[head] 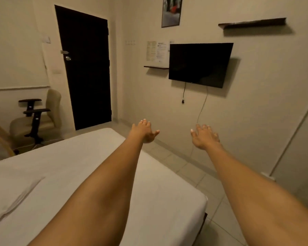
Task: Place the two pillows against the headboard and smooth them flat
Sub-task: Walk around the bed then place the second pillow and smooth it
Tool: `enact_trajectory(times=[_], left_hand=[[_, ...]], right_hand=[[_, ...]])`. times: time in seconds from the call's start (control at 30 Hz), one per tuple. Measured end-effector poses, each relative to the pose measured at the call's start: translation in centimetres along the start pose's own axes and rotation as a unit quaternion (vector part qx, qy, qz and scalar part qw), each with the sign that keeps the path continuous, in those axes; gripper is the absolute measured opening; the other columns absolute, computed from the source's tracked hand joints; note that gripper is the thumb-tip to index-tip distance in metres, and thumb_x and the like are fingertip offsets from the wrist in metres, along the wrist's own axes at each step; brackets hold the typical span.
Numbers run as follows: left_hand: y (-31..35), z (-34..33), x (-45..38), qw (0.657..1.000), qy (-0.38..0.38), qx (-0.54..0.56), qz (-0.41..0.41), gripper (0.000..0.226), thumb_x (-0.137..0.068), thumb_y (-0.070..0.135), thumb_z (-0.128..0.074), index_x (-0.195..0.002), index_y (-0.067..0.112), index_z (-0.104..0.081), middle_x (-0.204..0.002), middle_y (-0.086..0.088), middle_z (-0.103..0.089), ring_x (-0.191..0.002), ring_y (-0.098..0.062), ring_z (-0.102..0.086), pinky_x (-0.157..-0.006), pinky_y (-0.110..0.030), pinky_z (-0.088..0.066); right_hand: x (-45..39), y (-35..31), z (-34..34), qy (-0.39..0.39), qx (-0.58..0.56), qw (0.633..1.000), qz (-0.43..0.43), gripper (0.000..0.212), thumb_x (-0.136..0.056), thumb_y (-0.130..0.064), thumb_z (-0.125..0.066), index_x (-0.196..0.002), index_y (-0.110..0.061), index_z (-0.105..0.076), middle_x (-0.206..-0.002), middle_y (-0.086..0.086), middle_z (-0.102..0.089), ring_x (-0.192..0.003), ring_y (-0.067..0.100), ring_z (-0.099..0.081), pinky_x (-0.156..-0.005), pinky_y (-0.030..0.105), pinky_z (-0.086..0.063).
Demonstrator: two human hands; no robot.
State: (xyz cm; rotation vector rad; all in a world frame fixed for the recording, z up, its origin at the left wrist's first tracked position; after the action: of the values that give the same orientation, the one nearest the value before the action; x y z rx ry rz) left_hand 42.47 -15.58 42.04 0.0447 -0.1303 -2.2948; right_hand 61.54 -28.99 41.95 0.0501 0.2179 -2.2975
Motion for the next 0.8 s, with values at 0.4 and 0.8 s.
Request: enact_trajectory(times=[0.4, 0.8], left_hand=[[18.2, -3.8, -10.8, 0.987, -0.043, -0.032, -0.151, 0.075, -0.101, 0.053, -0.024, -0.156, 0.004, -0.01, -0.165, -0.013, -0.002, -0.153, -0.027, -0.004, -0.123, -0.049, -0.008], [40.0, -5.2, -22.7, 0.978, -0.038, -0.017, -0.203, 0.074, -0.101, 0.053, -0.023, -0.156, 0.005, -0.011, -0.165, -0.011, -0.003, -0.153, -0.026, -0.004, -0.123, -0.049, -0.008]], right_hand=[[-4.4, 18.8, -0.3, -0.001, -0.005, 0.989, -0.15, 0.061, -0.102, -0.047, -0.02, -0.155, -0.018, -0.014, -0.163, 0.01, -0.012, -0.151, 0.027, -0.008, -0.119, 0.049, -0.012], [-14.5, 38.3, 2.1, -0.004, 0.013, 0.979, -0.205, 0.061, -0.102, -0.046, -0.018, -0.156, -0.019, -0.009, -0.164, 0.009, -0.007, -0.151, 0.027, -0.004, -0.12, 0.047, -0.009]])
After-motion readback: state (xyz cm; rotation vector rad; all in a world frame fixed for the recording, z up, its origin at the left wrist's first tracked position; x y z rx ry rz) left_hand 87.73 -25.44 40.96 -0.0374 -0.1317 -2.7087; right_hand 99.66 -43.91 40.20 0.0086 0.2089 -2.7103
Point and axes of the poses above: each hand's wrist, its own x-axis away from the middle knuckle, its own z-axis out of the back of the hand, y = z × x, the point moved 8 cm from there along -x, towards the middle knuckle
